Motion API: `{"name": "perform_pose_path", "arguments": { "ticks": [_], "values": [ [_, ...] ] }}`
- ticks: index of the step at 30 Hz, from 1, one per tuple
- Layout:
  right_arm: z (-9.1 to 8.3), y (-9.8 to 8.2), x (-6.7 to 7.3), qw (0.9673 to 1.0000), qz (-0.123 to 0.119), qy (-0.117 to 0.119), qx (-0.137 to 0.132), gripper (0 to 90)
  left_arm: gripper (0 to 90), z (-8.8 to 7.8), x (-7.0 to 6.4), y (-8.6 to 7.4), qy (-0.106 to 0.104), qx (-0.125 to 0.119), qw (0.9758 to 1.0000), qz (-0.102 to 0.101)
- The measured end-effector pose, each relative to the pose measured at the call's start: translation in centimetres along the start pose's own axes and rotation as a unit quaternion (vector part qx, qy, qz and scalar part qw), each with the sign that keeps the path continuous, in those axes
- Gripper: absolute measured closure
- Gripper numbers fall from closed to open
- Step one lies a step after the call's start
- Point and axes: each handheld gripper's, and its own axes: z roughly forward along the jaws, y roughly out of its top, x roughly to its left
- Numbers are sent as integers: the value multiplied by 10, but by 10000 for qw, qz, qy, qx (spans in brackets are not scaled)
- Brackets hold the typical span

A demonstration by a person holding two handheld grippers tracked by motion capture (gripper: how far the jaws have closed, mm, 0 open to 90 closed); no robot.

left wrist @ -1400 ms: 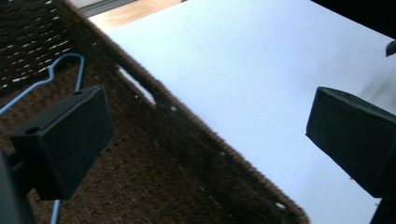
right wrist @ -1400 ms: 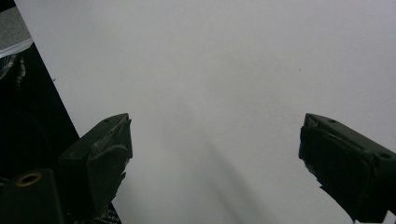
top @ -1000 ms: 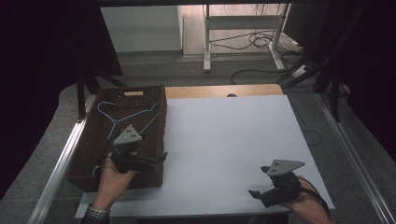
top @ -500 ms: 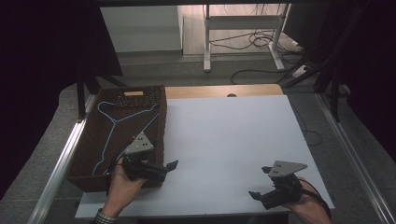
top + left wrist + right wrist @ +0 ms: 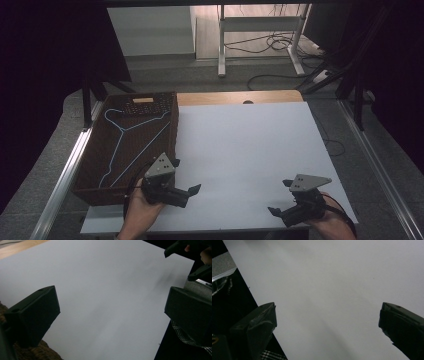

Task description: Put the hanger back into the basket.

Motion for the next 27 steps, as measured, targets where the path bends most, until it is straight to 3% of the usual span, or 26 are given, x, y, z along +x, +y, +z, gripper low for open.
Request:
{"name": "perform_pose_path", "arguments": {
  "ticks": [14, 27],
  "values": [
    [-7, -3, 1, 9999, 40, -105, -128, 1, 2, 7, -18, -11, -78, -49, 9999, 86],
    [-12, -8, 4, 9993, 6, -263, -260, 0, 2, 14, -39, -20, -30, 69, 9989, 460]
  ]
}}
